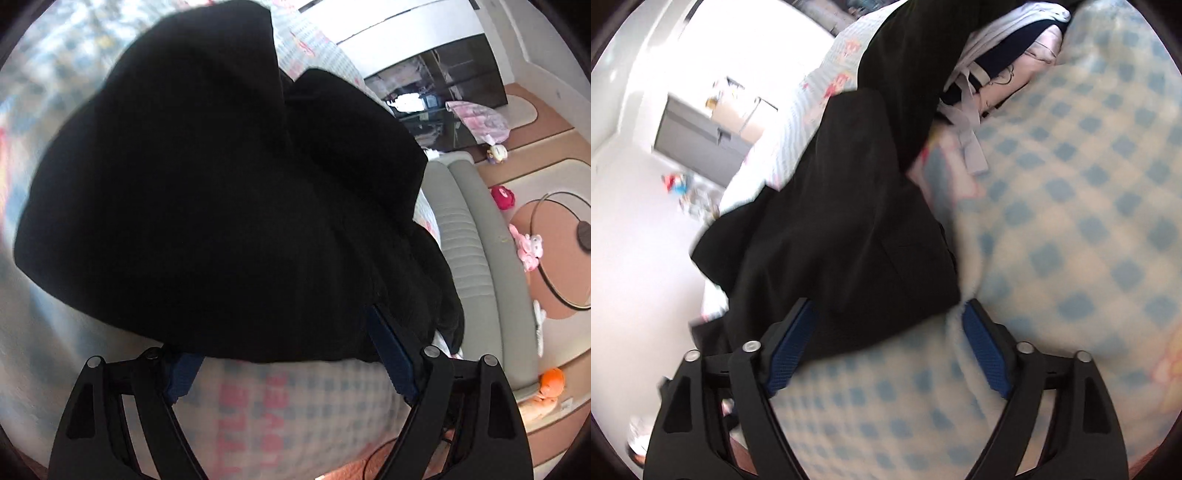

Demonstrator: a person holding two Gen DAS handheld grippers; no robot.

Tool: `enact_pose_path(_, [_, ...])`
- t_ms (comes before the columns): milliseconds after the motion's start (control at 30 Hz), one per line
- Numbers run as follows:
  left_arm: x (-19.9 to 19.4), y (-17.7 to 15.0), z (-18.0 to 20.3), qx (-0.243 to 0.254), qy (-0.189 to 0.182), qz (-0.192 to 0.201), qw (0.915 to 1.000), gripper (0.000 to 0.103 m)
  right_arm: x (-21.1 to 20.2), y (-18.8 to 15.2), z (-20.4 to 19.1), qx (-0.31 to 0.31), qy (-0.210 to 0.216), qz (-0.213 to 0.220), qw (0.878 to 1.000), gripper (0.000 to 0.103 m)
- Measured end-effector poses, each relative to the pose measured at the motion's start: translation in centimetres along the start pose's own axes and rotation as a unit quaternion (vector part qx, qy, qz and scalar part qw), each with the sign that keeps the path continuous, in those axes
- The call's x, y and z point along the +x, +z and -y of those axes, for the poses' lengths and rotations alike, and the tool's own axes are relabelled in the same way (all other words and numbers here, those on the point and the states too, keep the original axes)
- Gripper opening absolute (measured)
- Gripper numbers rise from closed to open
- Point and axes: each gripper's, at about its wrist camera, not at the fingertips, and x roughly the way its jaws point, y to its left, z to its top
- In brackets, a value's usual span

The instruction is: Fold clothes

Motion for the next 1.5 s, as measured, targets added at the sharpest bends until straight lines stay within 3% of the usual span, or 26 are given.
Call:
enact_pose_path(67, [-0.7, 0.6, -0.8, -0.029, 0.016, 0.043, 0.9986, 0.08, 0.4, 0.1, 0.1, 0.009, 0.009, -0.005, 1.0, 0.083])
enact_pose_path(167, [-0.9, 0.4, -3.1, -0.062, 0.001, 0.074, 0.9953, 0.08, 0.9, 0.3, 0.2, 0.022, 0.022, -0.012, 0.999, 0.076])
enact_pose_path(233, [-0.3, 0.8, -4.1, -0.07, -0.02, 0.07, 0.9949, 0.08, 1.3, 0.4, 0.2, 0.031, 0.03, -0.017, 0.999, 0.075])
enact_pose_path(333, [1.2, 2.0, -2.6, -0.048, -0.04, 0.052, 0.9967, 0.082, 1.9, 0.6, 0.4, 0.045, 0.043, -0.024, 0.998, 0.076])
enact_pose_path(467, [2.8, 2.2, -1.2, -0.025, -0.009, 0.05, 0.9984, 0.082, 2.6, 0.8, 0.5, 0.062, 0.061, -0.034, 0.996, 0.086])
enact_pose_path(533, [3.1, 2.4, -0.7, -0.008, 0.017, 0.046, 0.9988, 0.059, 1.9, 0.5, -0.4, 0.032, 0.046, -0.022, 0.998, 0.086])
enact_pose_path(567, [3.2, 2.4, -0.2, 0.01, 0.036, 0.042, 0.9984, 0.053, 1.5, 0.4, -1.0, 0.014, 0.037, -0.015, 0.999, 0.083])
enact_pose_path(600, [3.1, 2.3, 0.5, 0.029, 0.051, 0.042, 0.9974, 0.045, 1.0, 0.2, -1.5, -0.005, 0.028, -0.008, 1.0, 0.078])
enact_pose_path(667, [2.2, 2.2, 2.3, 0.059, 0.054, 0.055, 0.9953, 0.037, 0.1, -0.1, -2.6, -0.041, 0.009, 0.007, 0.999, 0.047])
enact_pose_path(733, [0.8, 2.4, 4.1, 0.081, 0.048, 0.07, 0.9931, 0.033, -0.7, -0.4, -3.7, -0.078, -0.009, 0.021, 0.997, 0.03])
enact_pose_path(833, [-1.0, 2.6, 5.9, 0.102, 0.042, 0.077, 0.991, 0.031, -2.3, -0.9, -5.3, -0.131, -0.031, 0.043, 0.99, 0.021])
enact_pose_path(933, [-3.0, 2.5, 6.6, 0.103, 0.017, 0.076, 0.9916, 0.03, -5.9, -1.6, -5.9, -0.134, -0.016, 0.06, 0.989, 0.018])
enact_pose_path(1100, [-4.2, 2.1, 4.9, 0.069, -0.014, 0.037, 0.9968, 0.037, -10.0, -3.8, -6.0, -0.131, -0.004, 0.052, 0.99, 0.017])
enact_pose_path(1200, [-4.1, 1.6, 2.3, 0.02, 0.028, 0.004, 0.9994, 0.041, -8.5, -4.6, -5.1, -0.106, -0.04, 0.003, 0.994, 0.025])
enact_pose_path(1233, [-4.3, 1.3, 1.8, 0.014, 0.049, -0.001, 0.9987, 0.044, -8.4, -4.9, -3.9, -0.091, -0.05, -0.008, 0.995, 0.032])
enact_pose_path(1333, [-6.7, 0.4, 1.6, 0.009, 0.089, 0.039, 0.9952, 0.05, -9.4, -5.0, -0.9, -0.052, -0.06, -0.003, 0.997, 0.049])
enact_pose_path(1467, [-10.3, 1.4, 3.8, 0.076, 0.181, 0.157, 0.9679, 0.055, -11.7, -4.3, -1.3, -0.084, -0.103, 0.063, 0.989, 0.051])
enact_pose_path(1500, [-10.6, 1.7, 5.0, 0.103, 0.169, 0.167, 0.9658, 0.056, -12.0, -4.1, -2.0, -0.098, -0.106, 0.073, 0.987, 0.051])
